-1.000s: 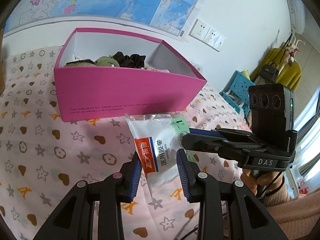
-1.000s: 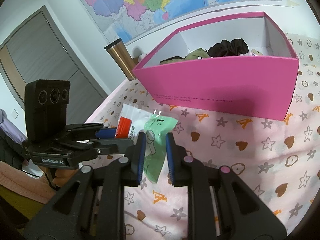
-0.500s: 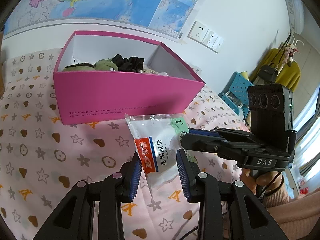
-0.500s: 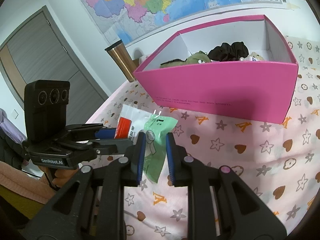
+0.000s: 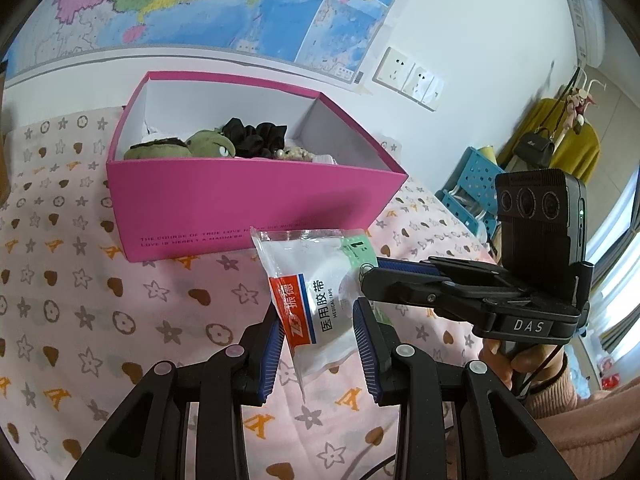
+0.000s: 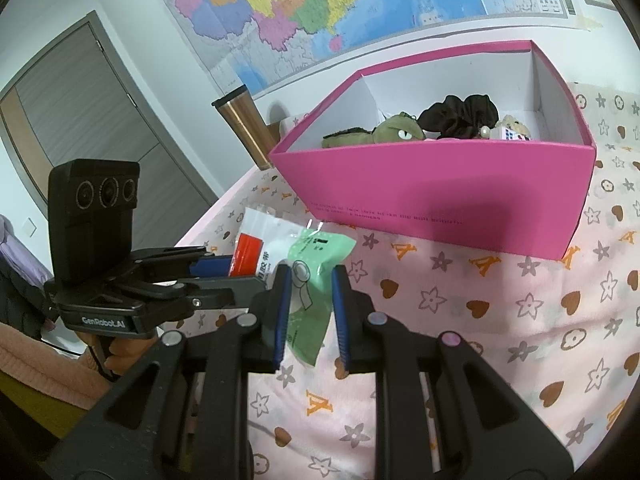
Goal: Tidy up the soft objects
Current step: 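Lift the green packet and white tape bag together toward the pink box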
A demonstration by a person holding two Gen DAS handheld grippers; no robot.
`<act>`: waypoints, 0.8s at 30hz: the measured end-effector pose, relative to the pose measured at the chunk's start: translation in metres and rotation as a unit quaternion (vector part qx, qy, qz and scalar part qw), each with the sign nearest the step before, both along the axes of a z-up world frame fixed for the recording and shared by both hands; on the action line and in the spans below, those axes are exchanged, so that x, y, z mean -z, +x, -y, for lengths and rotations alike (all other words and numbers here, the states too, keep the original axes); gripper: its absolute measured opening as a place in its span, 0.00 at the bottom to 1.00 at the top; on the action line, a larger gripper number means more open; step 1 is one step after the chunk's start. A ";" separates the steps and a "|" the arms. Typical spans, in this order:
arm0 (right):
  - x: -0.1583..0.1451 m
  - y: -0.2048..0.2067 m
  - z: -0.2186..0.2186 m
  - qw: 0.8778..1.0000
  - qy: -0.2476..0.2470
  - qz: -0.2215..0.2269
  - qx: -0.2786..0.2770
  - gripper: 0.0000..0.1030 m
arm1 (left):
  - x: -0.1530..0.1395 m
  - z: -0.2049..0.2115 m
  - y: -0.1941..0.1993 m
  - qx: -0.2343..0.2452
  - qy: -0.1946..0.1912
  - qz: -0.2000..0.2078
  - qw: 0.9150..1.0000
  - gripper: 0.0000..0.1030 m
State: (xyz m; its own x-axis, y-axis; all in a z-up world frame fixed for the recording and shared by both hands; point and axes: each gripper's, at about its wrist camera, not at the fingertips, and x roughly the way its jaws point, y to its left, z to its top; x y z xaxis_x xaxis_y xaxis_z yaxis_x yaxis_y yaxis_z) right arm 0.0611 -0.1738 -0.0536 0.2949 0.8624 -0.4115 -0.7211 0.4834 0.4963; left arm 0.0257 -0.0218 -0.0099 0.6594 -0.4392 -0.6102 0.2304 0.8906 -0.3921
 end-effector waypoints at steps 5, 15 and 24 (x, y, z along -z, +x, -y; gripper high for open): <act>-0.001 0.001 0.000 1.000 0.000 0.002 -0.001 0.22 | -0.002 0.000 0.001 0.000 0.001 0.003 1.000 0.32; -0.006 0.003 -0.001 1.000 0.001 0.006 0.000 0.22 | -0.005 0.000 0.002 0.002 0.003 0.008 1.000 0.32; -0.011 0.007 -0.002 1.000 0.003 0.011 -0.001 0.22 | -0.007 0.000 0.004 0.004 0.003 0.012 1.000 0.32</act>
